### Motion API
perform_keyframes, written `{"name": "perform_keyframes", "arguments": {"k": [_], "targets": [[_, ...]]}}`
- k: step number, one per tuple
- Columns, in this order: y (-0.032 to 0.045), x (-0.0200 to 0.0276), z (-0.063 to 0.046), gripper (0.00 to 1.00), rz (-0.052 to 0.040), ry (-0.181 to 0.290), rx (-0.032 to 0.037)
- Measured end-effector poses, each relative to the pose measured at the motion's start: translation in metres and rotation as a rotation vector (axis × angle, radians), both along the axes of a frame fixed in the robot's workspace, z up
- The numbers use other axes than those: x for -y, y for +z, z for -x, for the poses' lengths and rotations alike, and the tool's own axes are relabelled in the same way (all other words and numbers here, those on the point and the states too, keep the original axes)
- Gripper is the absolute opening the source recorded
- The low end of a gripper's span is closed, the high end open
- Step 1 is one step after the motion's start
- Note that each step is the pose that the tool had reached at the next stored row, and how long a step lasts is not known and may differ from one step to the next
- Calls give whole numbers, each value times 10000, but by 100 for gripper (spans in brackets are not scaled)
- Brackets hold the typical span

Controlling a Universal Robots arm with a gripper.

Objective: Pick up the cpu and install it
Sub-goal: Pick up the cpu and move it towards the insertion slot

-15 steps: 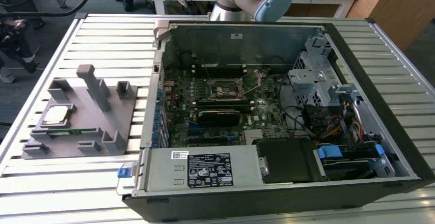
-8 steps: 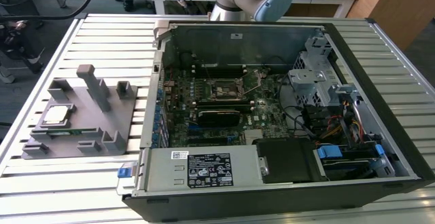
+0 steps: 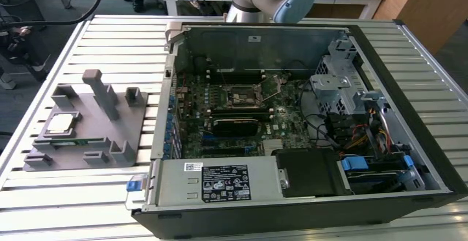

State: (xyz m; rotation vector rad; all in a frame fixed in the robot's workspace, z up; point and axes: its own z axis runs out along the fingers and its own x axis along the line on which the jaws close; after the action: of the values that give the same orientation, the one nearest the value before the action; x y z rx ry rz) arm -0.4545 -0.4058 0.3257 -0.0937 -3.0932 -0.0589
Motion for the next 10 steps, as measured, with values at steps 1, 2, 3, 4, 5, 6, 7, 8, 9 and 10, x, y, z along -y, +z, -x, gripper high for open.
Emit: {"name": "perform_keyframes", "arguments": {"k": [1, 2, 3, 4, 5, 6, 7, 8, 9, 10], "targets": [[-7, 0, 0, 76, 0, 0, 0], [-13, 0, 0, 76, 0, 0, 0], [-20, 0, 0, 76, 0, 0, 1], [-27, 0, 0, 76, 0, 0, 1], [-34, 0, 0, 76, 0, 1, 1], [-39, 0, 0, 76, 0, 0, 1], [-44, 0, 0, 76, 0, 0, 1], [-49, 0, 0, 76, 0, 0, 0], [-56, 0, 0, 76, -1, 0, 2], [-64, 0, 0, 76, -2, 0, 1]]}}
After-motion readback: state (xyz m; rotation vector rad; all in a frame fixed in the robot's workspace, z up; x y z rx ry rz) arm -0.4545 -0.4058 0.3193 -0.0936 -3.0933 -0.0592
